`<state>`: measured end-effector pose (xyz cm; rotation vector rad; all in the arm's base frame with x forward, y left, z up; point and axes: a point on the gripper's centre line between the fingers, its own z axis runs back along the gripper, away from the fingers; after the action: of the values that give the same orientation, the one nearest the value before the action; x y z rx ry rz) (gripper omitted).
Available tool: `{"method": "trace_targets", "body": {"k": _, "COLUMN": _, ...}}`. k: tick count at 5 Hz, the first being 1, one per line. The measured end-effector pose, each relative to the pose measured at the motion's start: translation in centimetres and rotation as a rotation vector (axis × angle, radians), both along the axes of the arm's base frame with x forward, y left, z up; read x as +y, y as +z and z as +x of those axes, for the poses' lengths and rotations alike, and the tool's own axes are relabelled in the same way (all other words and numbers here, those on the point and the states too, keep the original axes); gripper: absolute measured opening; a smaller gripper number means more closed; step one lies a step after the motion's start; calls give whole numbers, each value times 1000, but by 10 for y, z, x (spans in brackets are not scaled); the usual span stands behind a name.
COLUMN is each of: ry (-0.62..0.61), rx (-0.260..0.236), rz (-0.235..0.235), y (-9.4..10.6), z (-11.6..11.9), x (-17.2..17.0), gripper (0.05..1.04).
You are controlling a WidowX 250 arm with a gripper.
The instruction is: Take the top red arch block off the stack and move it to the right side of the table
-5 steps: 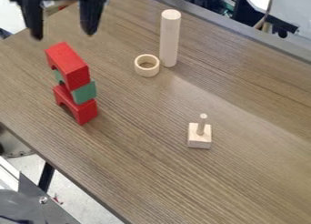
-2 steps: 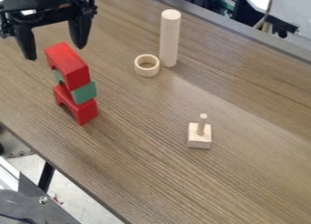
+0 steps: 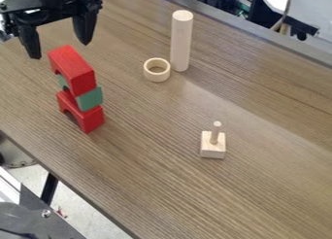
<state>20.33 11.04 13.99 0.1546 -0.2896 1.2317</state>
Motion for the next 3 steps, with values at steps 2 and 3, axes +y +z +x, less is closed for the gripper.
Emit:
{"method": "trace_targets", "body": {"k": 2, "ry": 4, "rx": 10, "rz": -8, "y": -7, "z": 6, "x": -3, "gripper": 1000}}
{"method": "trace_targets", "body": {"k": 3, "ry": -1, "rx": 19, "rz": -8, "y": -13, "z": 10, "x": -5, "gripper": 1000}}
